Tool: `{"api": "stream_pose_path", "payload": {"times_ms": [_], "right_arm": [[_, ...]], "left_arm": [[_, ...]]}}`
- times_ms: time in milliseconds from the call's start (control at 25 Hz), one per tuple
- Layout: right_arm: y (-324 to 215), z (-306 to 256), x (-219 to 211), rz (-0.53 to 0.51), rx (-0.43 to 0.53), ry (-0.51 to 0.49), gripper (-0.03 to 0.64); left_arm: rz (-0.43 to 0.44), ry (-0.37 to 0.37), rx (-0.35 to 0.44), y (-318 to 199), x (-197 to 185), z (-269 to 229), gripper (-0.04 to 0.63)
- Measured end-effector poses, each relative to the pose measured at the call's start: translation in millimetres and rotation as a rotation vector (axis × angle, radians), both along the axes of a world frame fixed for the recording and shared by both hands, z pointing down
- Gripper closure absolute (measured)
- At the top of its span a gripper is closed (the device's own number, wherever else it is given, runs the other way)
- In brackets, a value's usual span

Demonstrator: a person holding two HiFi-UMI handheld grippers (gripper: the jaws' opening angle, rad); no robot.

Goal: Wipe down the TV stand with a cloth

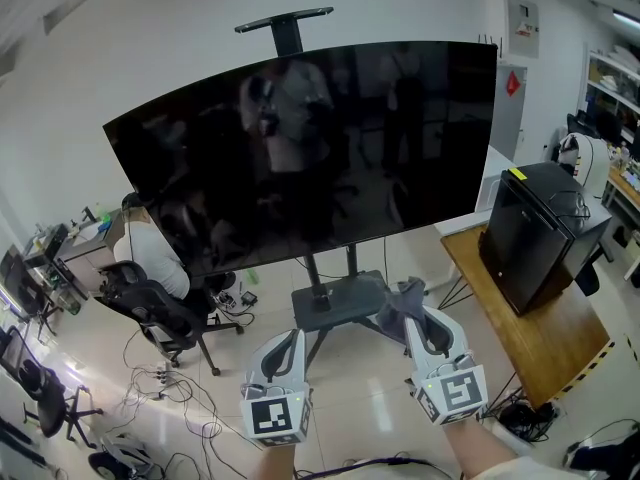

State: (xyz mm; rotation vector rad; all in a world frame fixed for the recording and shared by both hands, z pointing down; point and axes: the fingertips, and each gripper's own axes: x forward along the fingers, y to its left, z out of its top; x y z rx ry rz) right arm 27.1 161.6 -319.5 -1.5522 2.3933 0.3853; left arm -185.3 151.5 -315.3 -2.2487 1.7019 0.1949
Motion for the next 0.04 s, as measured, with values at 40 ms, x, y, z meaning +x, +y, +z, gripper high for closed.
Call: {"api": "stream_pose_path", "payload": {"times_ms": [40], "right_arm": [[1.1,-2.0,-2.9,0.000,0.002,0.003,0.560]], "left_arm": [[0.009,-0.004,-0.009,1.0,0.1,0.4,0.508]]}}
